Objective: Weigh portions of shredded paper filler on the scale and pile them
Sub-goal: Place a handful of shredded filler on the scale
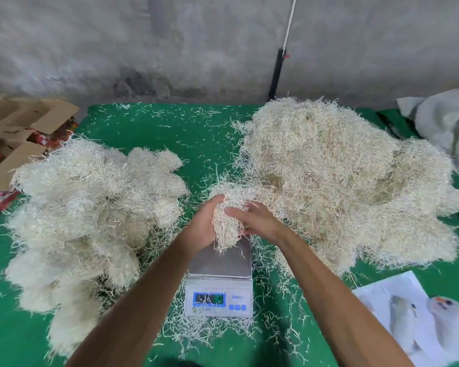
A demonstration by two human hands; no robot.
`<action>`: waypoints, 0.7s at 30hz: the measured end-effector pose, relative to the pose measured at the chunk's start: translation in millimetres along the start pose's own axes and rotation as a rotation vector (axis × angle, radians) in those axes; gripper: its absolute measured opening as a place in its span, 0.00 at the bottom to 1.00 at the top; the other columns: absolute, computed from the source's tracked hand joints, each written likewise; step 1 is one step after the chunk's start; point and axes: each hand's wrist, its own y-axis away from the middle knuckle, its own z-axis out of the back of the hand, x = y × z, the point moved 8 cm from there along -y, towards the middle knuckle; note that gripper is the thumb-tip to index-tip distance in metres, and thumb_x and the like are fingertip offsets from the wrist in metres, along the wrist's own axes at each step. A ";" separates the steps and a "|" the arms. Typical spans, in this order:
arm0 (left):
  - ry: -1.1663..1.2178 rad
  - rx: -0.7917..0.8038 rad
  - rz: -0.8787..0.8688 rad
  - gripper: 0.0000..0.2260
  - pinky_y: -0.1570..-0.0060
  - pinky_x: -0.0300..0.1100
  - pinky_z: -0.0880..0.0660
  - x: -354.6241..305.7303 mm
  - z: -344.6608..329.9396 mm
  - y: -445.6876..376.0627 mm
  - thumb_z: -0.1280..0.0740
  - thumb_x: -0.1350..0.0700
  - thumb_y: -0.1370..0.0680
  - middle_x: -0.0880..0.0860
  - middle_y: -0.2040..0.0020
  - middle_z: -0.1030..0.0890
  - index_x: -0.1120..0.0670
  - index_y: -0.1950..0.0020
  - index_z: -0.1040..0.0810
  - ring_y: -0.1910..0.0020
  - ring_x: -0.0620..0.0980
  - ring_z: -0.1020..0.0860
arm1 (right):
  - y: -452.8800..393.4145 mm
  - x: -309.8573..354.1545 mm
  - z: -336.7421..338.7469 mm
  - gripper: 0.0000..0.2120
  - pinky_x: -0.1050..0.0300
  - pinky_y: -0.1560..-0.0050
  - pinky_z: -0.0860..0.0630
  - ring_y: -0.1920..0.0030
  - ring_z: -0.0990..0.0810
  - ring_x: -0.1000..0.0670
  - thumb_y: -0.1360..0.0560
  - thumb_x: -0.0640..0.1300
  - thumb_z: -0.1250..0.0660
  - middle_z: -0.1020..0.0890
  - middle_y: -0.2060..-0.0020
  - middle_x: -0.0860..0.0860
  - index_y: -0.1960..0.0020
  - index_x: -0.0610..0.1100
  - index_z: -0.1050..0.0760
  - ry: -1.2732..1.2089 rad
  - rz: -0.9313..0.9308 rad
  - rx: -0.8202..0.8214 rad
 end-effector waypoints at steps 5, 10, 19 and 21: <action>-0.227 -0.132 -0.061 0.15 0.44 0.55 0.19 10.9 67.0 22.6 0.31 0.54 0.19 0.56 0.36 0.21 0.58 0.34 0.24 0.40 0.56 0.20 | 10.0 -0.3 5.5 0.54 0.41 0.29 0.27 0.30 0.24 0.40 0.30 0.71 0.27 0.29 0.25 0.41 0.17 0.43 0.45 0.281 0.065 -0.197; -0.373 -0.276 0.004 0.14 0.43 0.53 0.21 42.5 125.4 47.1 0.36 0.62 0.17 0.62 0.34 0.23 0.63 0.32 0.26 0.37 0.60 0.22 | 20.6 -35.1 -24.2 0.49 0.39 0.25 0.32 0.27 0.27 0.39 0.26 0.72 0.33 0.31 0.23 0.38 0.17 0.44 0.43 0.544 -0.041 -0.035; -0.494 -0.191 -0.001 0.17 0.39 0.53 0.23 64.4 153.5 76.7 0.39 0.61 0.16 0.63 0.32 0.24 0.64 0.28 0.30 0.35 0.61 0.23 | 54.8 -38.7 -1.8 0.32 0.41 0.33 0.24 0.36 0.21 0.43 0.17 0.65 0.41 0.22 0.30 0.43 0.25 0.41 0.30 0.590 0.098 -0.423; -0.413 -0.217 -0.010 0.16 0.37 0.56 0.24 56.9 159.3 80.3 0.37 0.58 0.16 0.61 0.34 0.22 0.62 0.30 0.28 0.37 0.60 0.22 | 63.2 -44.8 -1.5 0.32 0.44 0.35 0.24 0.37 0.22 0.45 0.17 0.64 0.40 0.22 0.31 0.44 0.24 0.41 0.32 0.544 0.087 -0.406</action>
